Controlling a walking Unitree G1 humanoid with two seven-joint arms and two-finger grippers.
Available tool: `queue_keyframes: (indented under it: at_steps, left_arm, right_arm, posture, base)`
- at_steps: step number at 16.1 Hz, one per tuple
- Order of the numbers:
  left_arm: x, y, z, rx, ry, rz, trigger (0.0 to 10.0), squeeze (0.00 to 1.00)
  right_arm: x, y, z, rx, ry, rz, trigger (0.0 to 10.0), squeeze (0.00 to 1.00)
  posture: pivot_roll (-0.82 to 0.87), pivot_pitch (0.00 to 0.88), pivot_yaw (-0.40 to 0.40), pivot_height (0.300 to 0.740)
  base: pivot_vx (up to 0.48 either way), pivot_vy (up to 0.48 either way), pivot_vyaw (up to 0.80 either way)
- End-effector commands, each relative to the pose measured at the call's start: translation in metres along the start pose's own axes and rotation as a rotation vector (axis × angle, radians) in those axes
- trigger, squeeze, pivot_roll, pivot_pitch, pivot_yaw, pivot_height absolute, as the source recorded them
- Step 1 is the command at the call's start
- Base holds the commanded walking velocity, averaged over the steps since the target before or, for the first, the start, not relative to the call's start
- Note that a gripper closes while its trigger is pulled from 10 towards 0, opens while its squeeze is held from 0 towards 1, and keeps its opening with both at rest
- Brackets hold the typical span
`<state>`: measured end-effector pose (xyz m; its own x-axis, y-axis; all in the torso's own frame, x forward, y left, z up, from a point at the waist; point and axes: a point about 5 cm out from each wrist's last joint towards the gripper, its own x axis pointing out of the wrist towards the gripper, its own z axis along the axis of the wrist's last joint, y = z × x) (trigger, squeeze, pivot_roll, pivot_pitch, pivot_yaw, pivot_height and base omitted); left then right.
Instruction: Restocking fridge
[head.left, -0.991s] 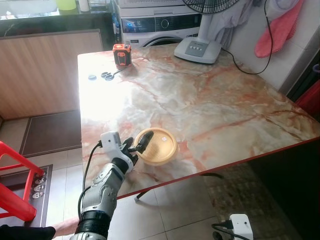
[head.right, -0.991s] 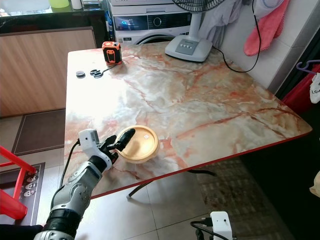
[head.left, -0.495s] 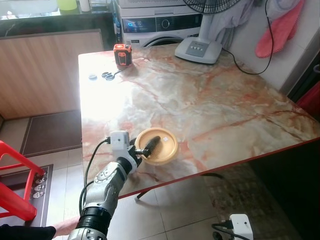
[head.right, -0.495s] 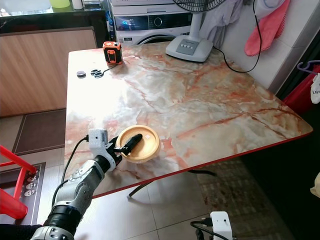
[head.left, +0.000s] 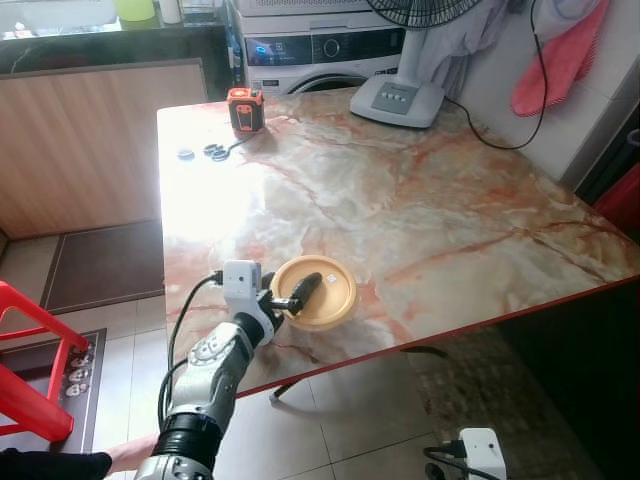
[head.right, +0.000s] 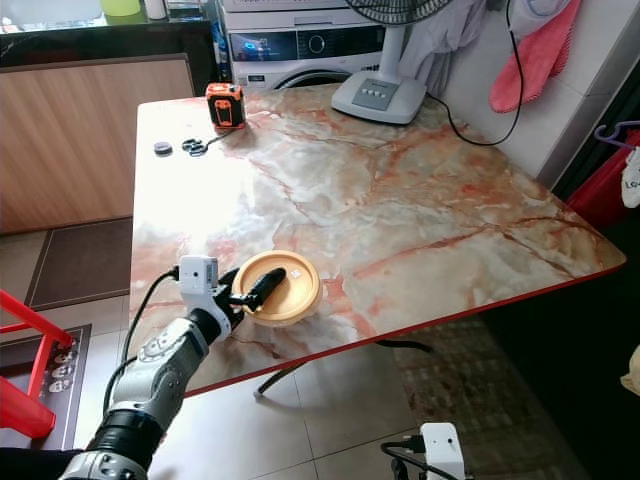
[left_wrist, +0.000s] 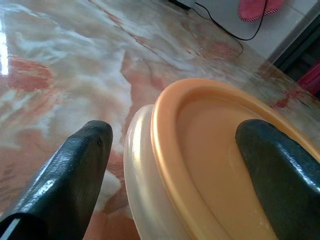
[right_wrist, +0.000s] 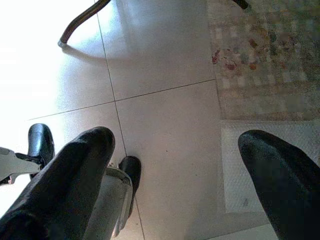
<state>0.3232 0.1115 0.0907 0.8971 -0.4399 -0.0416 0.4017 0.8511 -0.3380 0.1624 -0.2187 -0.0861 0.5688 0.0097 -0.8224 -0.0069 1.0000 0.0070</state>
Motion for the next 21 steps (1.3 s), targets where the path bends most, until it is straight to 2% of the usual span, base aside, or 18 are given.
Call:
queue_keyframes:
  at_steps: [1,2,3,5,8,9,10,11,12,21]
  left_arm:
    - [-0.001,-0.0013,-0.0128,-0.01,0.064,-0.013,8.1,0.0]
    - [-0.0009,-0.0016,-0.0129,-0.024,0.061,-0.012,10.0,0.0]
    - [-0.0005,-0.0021,-0.0123,-0.084,0.043,-0.014,10.0,0.0]
    - [-0.0001,-0.0021,-0.0119,-0.149,0.028,-0.021,10.0,0.0]
    - [0.0,-0.0008,-0.012,-0.169,0.02,-0.018,10.0,0.0]
    - [0.0001,-0.0008,-0.0122,-0.166,0.021,-0.019,9.2,0.0]
    - [0.0002,-0.0007,-0.0121,-0.166,0.02,-0.019,4.5,0.0]
    - [0.0003,-0.0005,-0.012,-0.17,0.018,-0.018,0.9,0.0]
    - [0.0003,-0.0002,-0.0122,-0.171,0.019,-0.019,0.0,0.0]
    - [-0.0005,0.0031,-0.0119,-0.158,0.022,-0.012,0.0,0.0]
  right_arm:
    - [-0.0007,-0.0029,-0.0006,-0.005,0.002,-0.006,10.0,0.0]
    - [-0.0007,-0.0029,-0.0006,-0.005,0.002,-0.006,10.0,0.0]
    - [-0.0008,-0.0027,-0.0008,-0.006,0.003,-0.006,10.0,0.0]
    - [-0.0008,-0.0027,-0.001,-0.007,0.003,-0.005,10.0,0.0]
    - [-0.0009,-0.0029,-0.0013,-0.009,0.003,-0.006,10.0,0.0]
    - [-0.0009,-0.003,-0.0013,-0.01,0.004,-0.005,10.0,0.0]
    - [-0.001,-0.0031,-0.0012,-0.011,0.004,-0.005,10.0,0.0]
    - [-0.001,-0.0032,-0.0012,-0.012,0.004,-0.005,10.0,0.0]
    - [-0.001,-0.0034,-0.0011,-0.013,0.004,-0.005,10.0,0.0]
    - [-0.0006,-0.0025,-0.0003,-0.016,0.006,-0.003,10.0,0.0]
  posture:
    - [-0.11,0.035,-0.062,0.74]
    - [-0.11,0.035,-0.062,0.74]
    - [-0.11,0.031,-0.062,0.74]
    - [-0.11,0.028,-0.063,0.74]
    - [-0.11,0.027,-0.064,0.74]
    - [-0.11,0.026,-0.065,0.74]
    - [-0.11,0.027,-0.066,0.74]
    - [-0.11,0.027,-0.066,0.74]
    - [-0.11,0.029,-0.068,0.74]
    - [-0.11,0.034,-0.067,0.74]
  base:
    - [0.0,0.0,0.0]
    - [0.0,0.0,0.0]
    - [0.0,0.0,0.0]
    - [0.0,0.0,0.0]
    - [0.0,0.0,0.0]
    - [0.0,0.0,0.0]
    - [0.0,0.0,0.0]
    - [0.0,0.0,0.0]
    - [0.0,0.0,0.0]
    - [0.0,0.0,0.0]
